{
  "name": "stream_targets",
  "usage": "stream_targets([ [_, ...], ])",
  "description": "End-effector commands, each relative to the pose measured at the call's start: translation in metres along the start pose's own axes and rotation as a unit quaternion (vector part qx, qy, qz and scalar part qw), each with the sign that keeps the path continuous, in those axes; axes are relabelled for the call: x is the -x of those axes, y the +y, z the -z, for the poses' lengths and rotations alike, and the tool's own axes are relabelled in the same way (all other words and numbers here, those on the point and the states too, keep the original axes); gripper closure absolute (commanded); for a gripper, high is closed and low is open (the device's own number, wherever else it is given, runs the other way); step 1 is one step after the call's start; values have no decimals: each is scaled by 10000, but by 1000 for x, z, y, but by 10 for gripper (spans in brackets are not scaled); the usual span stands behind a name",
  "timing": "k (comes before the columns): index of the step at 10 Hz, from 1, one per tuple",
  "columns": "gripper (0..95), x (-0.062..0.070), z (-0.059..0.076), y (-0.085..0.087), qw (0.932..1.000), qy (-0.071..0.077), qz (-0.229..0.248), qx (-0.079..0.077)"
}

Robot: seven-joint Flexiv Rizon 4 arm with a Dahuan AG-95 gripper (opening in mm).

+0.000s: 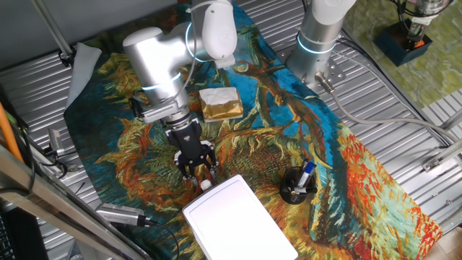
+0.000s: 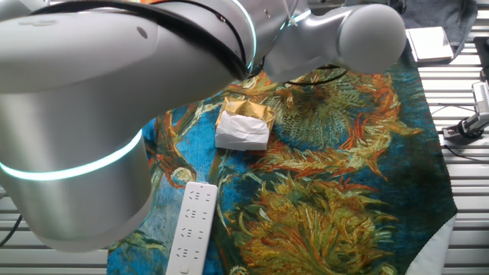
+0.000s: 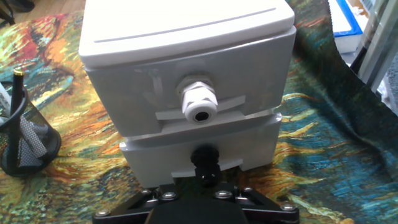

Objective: Grasp the handle and close the drawer

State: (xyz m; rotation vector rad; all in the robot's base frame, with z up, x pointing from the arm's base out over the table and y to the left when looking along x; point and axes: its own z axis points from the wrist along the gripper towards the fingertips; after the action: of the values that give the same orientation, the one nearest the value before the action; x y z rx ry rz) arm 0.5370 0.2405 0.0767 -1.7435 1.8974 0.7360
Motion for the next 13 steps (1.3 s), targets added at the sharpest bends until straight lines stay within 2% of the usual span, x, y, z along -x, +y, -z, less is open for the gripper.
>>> stream_targets([
  [1,570,1,0,1,10000,-48,-4,11],
  [8,570,1,1,1,10000,-82,56,3],
  [13,570,1,1,0,9999,-54,96,-18],
])
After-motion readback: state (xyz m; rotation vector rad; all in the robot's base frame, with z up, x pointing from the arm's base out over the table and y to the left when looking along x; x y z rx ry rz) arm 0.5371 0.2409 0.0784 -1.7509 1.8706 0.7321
